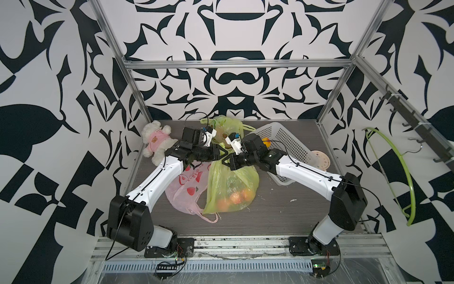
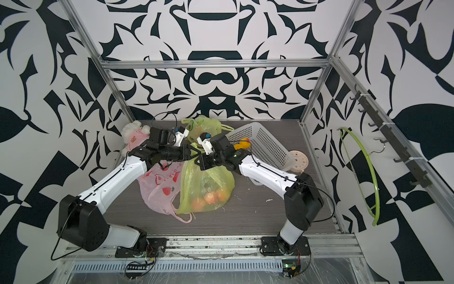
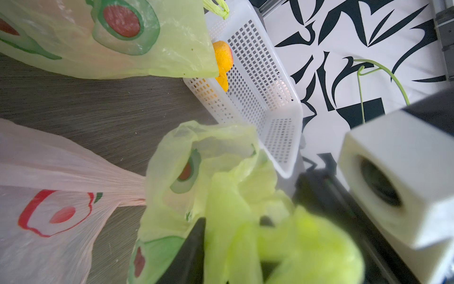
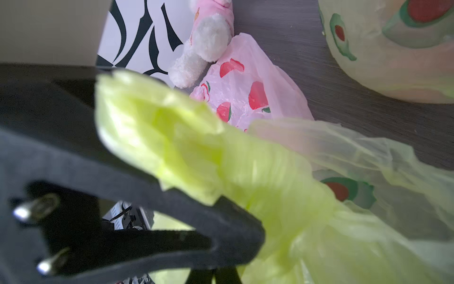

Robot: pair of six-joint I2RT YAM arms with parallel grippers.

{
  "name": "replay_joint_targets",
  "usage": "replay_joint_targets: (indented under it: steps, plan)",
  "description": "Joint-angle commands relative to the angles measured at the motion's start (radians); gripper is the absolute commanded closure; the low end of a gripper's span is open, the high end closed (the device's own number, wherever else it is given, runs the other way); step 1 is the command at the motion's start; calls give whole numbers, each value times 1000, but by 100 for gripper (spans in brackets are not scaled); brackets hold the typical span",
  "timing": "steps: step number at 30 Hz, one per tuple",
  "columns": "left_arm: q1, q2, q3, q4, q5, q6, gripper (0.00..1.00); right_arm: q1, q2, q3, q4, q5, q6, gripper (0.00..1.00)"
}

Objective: Place the peach into a plastic bag & tie a knot
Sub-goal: Cross the plastic bag at the center of the board.

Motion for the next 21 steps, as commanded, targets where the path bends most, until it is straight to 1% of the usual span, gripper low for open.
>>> replay_joint_targets:
  steps: [1, 5, 7, 10, 11, 14, 16, 21]
  plan:
    - [-6, 14, 29, -12, 1, 9, 65, 6, -54, 33, 39, -30, 5, 100]
    - [-10, 18, 32, 2, 15, 2, 77, 5, -65, 31, 38, -38, 1, 100]
    - [-10, 19, 31, 9, 23, 2, 86, 7, -73, 34, 25, -43, -7, 100]
    - [-10, 16, 24, 27, 39, 1, 99, 4, -90, 51, 1, -81, -24, 100]
    - [-11, 14, 23, 36, 44, 2, 100, 0, -99, 62, -23, -97, -36, 99]
    - [-10, -2, 21, 61, 67, 15, 100, -26, -148, 87, -90, -138, -71, 80]
    - [-10, -10, 26, 69, 90, 34, 100, -53, -190, 107, -132, -160, -96, 71]
    - [-9, -11, 63, 63, 171, 89, 100, -132, -276, 156, -247, -168, -184, 55]
